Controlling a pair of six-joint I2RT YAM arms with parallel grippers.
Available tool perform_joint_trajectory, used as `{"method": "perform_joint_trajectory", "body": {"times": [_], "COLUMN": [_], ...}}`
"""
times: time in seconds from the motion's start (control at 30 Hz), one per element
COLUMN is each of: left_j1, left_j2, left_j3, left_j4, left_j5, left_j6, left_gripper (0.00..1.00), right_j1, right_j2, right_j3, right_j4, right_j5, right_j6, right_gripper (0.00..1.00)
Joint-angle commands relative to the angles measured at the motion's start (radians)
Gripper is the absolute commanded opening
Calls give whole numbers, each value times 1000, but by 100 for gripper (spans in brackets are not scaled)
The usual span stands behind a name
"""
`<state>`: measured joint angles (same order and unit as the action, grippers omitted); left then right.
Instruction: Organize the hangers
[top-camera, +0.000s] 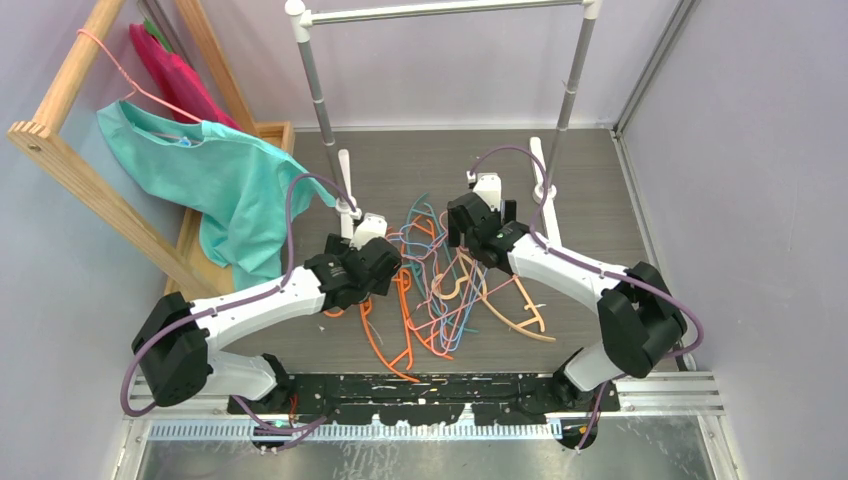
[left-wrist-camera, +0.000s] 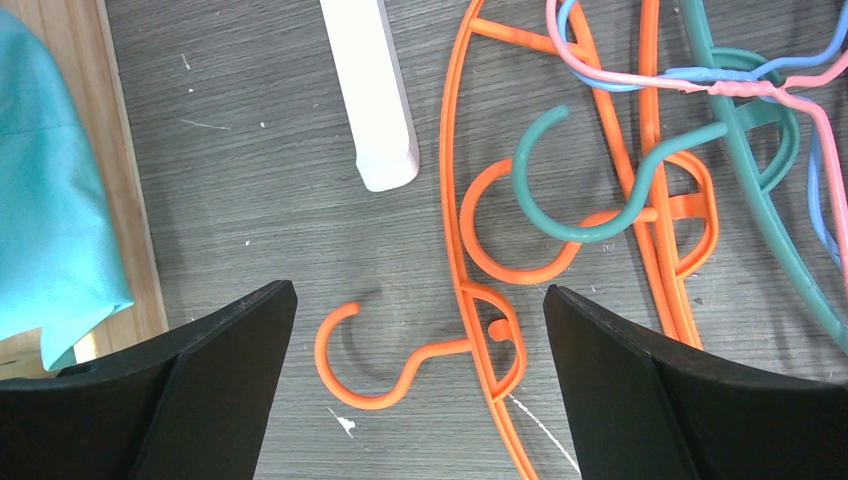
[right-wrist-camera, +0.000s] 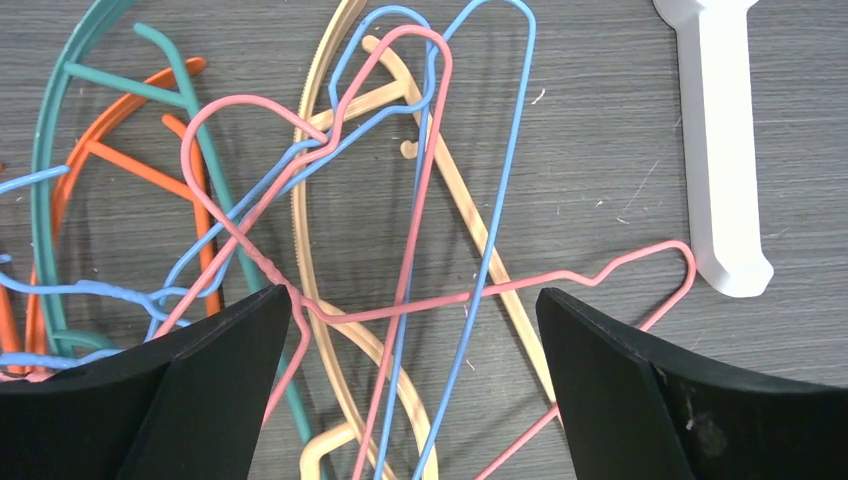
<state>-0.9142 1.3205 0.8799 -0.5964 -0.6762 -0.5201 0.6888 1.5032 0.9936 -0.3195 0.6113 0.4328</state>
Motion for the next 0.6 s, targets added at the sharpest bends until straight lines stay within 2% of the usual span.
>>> {"method": "perform_joint_trajectory", "body": {"times": [0.0, 0.23, 0.4, 0.57], "left_j1": [-2, -1, -2, -2], "left_j2": [-39, -43, -59, -84], "left_j3": [9, -5, -18, -38], "left_j4": [0, -4, -1, 8], "left_j5": [-30, -28, -22, -13], "left_j6": [10, 3, -6, -12], "left_gripper": [98, 98, 98, 98], "right_j1": [7, 6, 19, 94], "right_j2": [-99, -176, -125, -76], "right_j3": [-20, -125, -140, -150], "right_j4": [54, 165, 157, 151], "right_j5": [48, -17, -111, -124], "right_j6": [22, 4, 99, 194], "right_gripper": [100, 100, 78, 70]}}
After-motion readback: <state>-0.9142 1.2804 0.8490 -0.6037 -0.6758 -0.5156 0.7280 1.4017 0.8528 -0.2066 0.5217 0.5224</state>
